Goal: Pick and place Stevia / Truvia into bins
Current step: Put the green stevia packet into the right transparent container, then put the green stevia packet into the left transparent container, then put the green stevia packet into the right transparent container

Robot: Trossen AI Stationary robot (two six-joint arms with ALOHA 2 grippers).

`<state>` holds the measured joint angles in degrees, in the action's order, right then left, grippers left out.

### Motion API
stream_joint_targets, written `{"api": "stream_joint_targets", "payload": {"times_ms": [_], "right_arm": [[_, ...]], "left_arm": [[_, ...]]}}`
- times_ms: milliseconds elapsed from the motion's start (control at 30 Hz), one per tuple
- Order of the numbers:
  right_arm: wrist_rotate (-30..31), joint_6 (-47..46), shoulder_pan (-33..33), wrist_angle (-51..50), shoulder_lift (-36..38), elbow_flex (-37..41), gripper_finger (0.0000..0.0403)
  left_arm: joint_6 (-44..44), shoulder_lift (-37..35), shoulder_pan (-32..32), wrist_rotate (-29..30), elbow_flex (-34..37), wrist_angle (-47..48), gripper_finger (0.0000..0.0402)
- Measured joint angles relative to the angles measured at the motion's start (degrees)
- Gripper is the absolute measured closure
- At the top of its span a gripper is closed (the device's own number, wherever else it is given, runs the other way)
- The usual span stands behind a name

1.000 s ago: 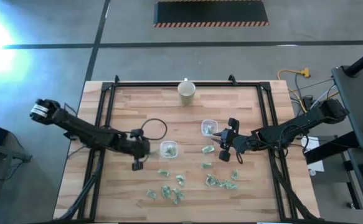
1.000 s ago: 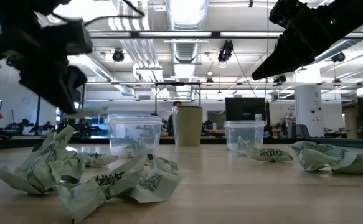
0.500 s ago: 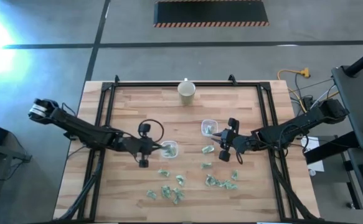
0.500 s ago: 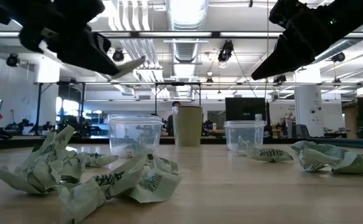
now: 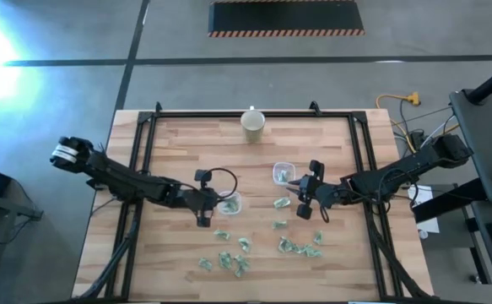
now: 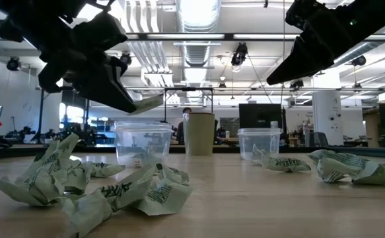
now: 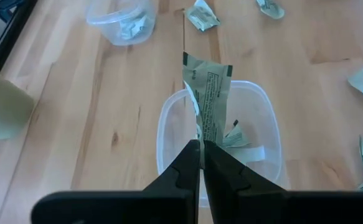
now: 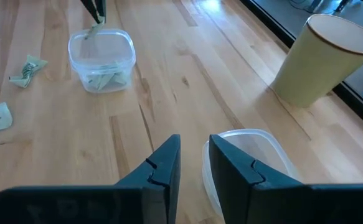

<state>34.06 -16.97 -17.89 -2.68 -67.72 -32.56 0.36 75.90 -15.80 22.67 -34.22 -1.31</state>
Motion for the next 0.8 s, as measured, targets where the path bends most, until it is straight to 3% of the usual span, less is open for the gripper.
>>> {"api": "stream_joint_targets", "payload": {"times_ms": [267, 533, 733, 800], "right_arm": [[0.0, 0.0, 0.0, 0.0, 0.0, 0.0, 0.0335], [-0.4, -1.3, 0.0, -0.1, 0.0, 0.0, 0.0335], [-15.3, -2.4, 0.0, 0.0, 0.0, 0.0, 0.0335], [-17.4, -2.9, -0.4, 0.7, -0.7, 0.0, 0.0335]], "left_arm": [[0.1, 0.1, 0.1, 0.0, 0.0, 0.2, 0.0392], [0.1, 0.0, 0.1, 0.0, 0.0, 0.2, 0.0317], [0.1, -0.7, 0.1, 0.0, 0.0, 0.2, 0.0289], [0.3, -1.0, 0.1, 0.0, 0.0, 0.3, 0.0288]]}}
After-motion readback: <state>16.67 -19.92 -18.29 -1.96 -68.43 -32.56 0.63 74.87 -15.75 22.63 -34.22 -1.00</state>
